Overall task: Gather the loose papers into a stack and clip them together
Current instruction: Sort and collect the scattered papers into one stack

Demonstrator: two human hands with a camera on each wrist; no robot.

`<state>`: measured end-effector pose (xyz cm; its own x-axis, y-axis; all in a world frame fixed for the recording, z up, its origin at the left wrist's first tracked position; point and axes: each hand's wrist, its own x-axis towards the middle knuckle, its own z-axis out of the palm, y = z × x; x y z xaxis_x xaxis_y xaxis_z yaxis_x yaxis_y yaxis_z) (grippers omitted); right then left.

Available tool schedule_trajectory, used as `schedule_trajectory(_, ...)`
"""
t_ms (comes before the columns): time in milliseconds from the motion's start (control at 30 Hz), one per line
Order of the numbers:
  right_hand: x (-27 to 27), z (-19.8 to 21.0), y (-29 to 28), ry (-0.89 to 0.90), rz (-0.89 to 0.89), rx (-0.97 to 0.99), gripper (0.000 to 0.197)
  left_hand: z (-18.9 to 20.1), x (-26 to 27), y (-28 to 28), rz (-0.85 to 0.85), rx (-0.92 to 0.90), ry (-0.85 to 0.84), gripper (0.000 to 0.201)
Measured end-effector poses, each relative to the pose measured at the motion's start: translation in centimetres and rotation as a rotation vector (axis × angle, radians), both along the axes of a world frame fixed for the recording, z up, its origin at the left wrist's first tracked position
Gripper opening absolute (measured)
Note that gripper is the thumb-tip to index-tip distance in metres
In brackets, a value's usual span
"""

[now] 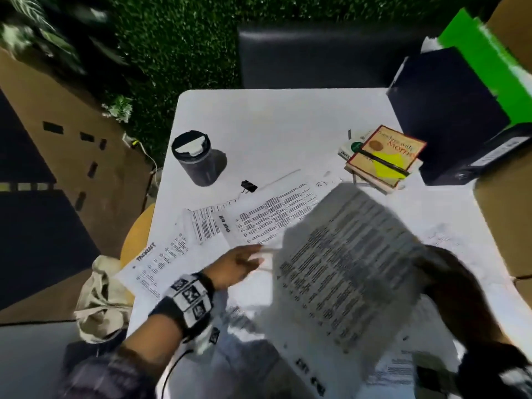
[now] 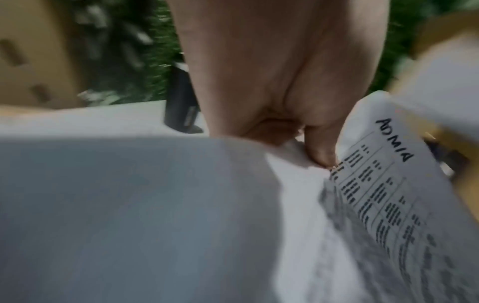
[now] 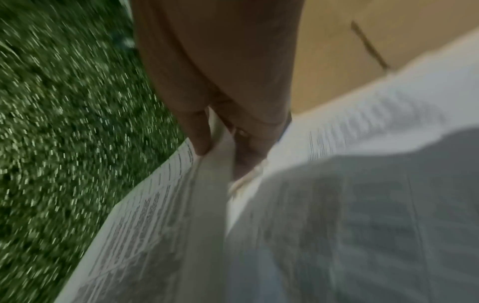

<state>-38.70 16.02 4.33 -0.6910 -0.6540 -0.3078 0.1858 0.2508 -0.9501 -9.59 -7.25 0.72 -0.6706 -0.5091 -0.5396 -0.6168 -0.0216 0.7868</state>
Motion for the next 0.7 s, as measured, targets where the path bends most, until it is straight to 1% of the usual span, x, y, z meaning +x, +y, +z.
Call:
schedule_trajectory(33, 1.3, -0.9, -1.1, -0.038, 0.021, 0.046, 0.075, 0.4, 0.4, -0.4, 0.062, 0.050, 0.050, 0.048)
schedule_trajectory(67, 2.4, -2.3, -2.3, -0.070, 0.033, 0.071, 0.073, 1.0, 0.9, -0.4, 0.109, 0.097, 0.084, 0.045)
schedule_trajectory(100, 3.5, -3.7, -3.4, -0.125, 0.044, 0.052, 0.064, 1.5, 1.4, -0.3, 0.136, 0.149, 0.127, 0.038)
schedule_trajectory(133, 4.5, -4.6, -4.5, -0.169, 0.034, 0.048, 0.050, 0.9, 2.2, -0.3, 0.183, 0.194, 0.143, 0.031)
schedule_trajectory(167, 5.3, -5.3, -5.6, -0.214, 0.034, 0.022, 0.041, 0.9, 2.7, -0.2, 0.243, 0.232, 0.173, 0.029)
schedule_trajectory(200, 5.8, -6.1, -6.6, -0.245, 0.026, 0.011, 0.041, 0.3, 3.4, -0.1, 0.310, 0.249, 0.170, 0.029)
schedule_trajectory(233, 6.4, -6.6, -7.5, -0.259, 0.040, -0.023, 0.044, 0.4, 4.0, 0.1, 0.370, 0.280, 0.186, 0.031)
schedule_trajectory(267, 6.9, -7.0, -8.4, -0.245, 0.048, -0.027, 0.040, -0.5, 4.7, 0.2, 0.442, 0.335, 0.196, 0.039)
schedule_trajectory(333, 8.0, -7.3, -10.2, -0.159, 0.050, -0.003, 0.025, -1.4, 5.8, 0.5, 0.439, 0.413, 0.211, 0.068)
schedule_trajectory(367, 8.3, -7.9, -11.1, -0.136, 0.051, 0.021, 0.023, -1.6, 6.3, 0.8, 0.405, 0.403, 0.232, 0.076)
schedule_trajectory(400, 8.6, -8.8, -11.9, -0.128, 0.053, 0.056, 0.023, -2.5, 7.0, 0.9, 0.379, 0.383, 0.237, 0.077)
schedule_trajectory(467, 9.2, -9.9, -13.2, -0.115, 0.067, 0.160, 0.015, -2.9, 7.8, 1.1, 0.413, 0.278, 0.227, 0.065)
schedule_trajectory(500, 9.3, -10.7, -13.5, -0.105, 0.050, 0.244, 0.017, -3.0, 8.2, 1.2, 0.460, 0.202, 0.206, 0.054)
schedule_trajectory(567, 9.9, -11.1, -13.9, -0.102, -0.078, 0.365, 0.030, -3.0, 9.3, 1.3, 0.559, 0.119, 0.188, 0.036)
schedule_trajectory(600, 10.0, -11.4, -13.8, -0.053, -0.147, 0.424, 0.038, -3.3, 10.1, 1.3, 0.601, 0.126, 0.210, 0.035)
schedule_trajectory(633, 10.3, -11.2, -13.9, 0.031, -0.179, 0.505, 0.045, -3.2, 10.9, 1.3, 0.640, 0.142, 0.223, 0.040)
schedule_trajectory(667, 10.7, -10.8, -14.0, 0.093, -0.174, 0.595, 0.051, -3.2, 11.7, 1.4, 0.660, 0.157, 0.245, 0.043)
schedule_trajectory(700, 11.0, -10.6, -14.3, 0.122, -0.160, 0.642, 0.051, -3.6, 12.6, 1.4, 0.666, 0.150, 0.251, 0.043)
